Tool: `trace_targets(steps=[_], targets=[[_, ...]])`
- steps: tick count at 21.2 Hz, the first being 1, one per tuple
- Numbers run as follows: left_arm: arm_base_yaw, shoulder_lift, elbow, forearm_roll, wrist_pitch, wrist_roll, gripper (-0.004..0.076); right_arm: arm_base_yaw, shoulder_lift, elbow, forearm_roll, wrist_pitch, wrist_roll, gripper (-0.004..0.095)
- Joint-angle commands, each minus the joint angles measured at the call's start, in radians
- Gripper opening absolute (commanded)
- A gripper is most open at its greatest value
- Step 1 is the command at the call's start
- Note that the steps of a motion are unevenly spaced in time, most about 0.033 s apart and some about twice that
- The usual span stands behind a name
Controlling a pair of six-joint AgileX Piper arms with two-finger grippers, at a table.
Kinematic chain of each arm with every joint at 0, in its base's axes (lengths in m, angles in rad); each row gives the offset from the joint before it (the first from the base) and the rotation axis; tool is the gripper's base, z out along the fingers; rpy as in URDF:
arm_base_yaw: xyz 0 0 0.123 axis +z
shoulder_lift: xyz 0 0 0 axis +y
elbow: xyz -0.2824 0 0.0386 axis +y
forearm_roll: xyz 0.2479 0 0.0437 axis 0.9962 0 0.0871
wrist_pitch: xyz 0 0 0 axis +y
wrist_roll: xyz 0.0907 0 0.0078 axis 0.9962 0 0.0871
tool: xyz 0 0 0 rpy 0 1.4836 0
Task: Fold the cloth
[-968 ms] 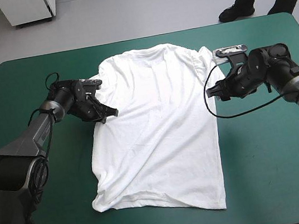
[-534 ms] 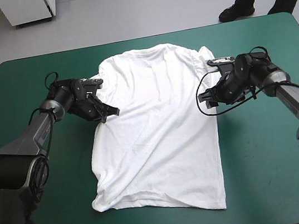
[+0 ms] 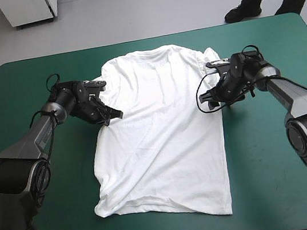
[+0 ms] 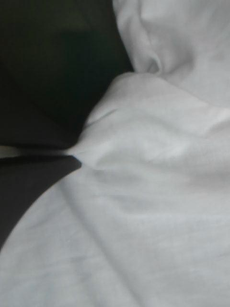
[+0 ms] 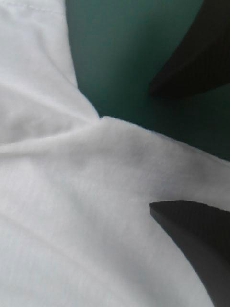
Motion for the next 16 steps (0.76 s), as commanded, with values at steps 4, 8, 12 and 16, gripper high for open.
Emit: trace_targets(steps=[4,8,12,16], targets=[[-0.009,0.0,0.004,-0.064,-0.005,0.006,-0.001,0.097,0.058,-0.03,-0.091,0.014,0.034,0.0345],[-0.009,-0.002,0.004,-0.066,-0.001,0.012,-0.001,0.132,0.069,-0.03,-0.075,0.0,0.034,-0.0011],[-0.009,-0.027,-0.017,-0.062,0.008,0.023,-0.001,0.132,0.062,-0.062,-0.068,0.024,0.058,-0.0013],[-0.007,-0.093,-0.066,-0.046,0.031,0.023,-0.001,0.13,0.022,-0.172,-0.122,0.095,0.063,-0.0013]])
